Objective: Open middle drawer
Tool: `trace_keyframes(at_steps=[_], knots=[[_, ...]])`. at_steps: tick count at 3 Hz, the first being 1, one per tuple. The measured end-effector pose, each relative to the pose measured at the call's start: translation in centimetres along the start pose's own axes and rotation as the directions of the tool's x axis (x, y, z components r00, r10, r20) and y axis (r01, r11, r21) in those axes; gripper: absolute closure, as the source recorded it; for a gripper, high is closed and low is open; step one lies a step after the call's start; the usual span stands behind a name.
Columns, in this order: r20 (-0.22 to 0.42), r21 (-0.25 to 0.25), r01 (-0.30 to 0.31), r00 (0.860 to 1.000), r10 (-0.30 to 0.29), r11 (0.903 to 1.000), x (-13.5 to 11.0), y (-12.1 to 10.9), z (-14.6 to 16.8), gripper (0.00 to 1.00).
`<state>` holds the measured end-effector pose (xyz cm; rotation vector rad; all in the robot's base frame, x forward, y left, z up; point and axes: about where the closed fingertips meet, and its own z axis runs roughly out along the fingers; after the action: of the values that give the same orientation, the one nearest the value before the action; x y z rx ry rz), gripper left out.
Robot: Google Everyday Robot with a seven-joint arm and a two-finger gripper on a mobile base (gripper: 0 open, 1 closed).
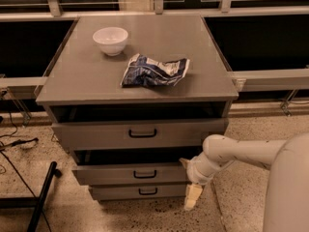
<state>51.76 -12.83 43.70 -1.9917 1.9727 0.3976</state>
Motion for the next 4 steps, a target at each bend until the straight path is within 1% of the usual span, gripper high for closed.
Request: trace_keyframes(at_steps=[1, 2, 3, 4], knots=[[-0.007, -0.032, -0.012, 1.000, 0.012, 0.9994, 0.5, 1.2, -0.5, 0.00], [-0.022, -0.077, -0.017, 1.000, 0.016, 0.9969, 0.9, 2.9, -1.0, 0.00], [-0.022, -0.077, -0.017, 1.000, 0.016, 0.9969, 0.9, 2.9, -1.0, 0.00], [0.015, -0.043, -0.028, 0.999, 0.028, 0.9987, 1.3, 2.3, -1.5, 0.00]])
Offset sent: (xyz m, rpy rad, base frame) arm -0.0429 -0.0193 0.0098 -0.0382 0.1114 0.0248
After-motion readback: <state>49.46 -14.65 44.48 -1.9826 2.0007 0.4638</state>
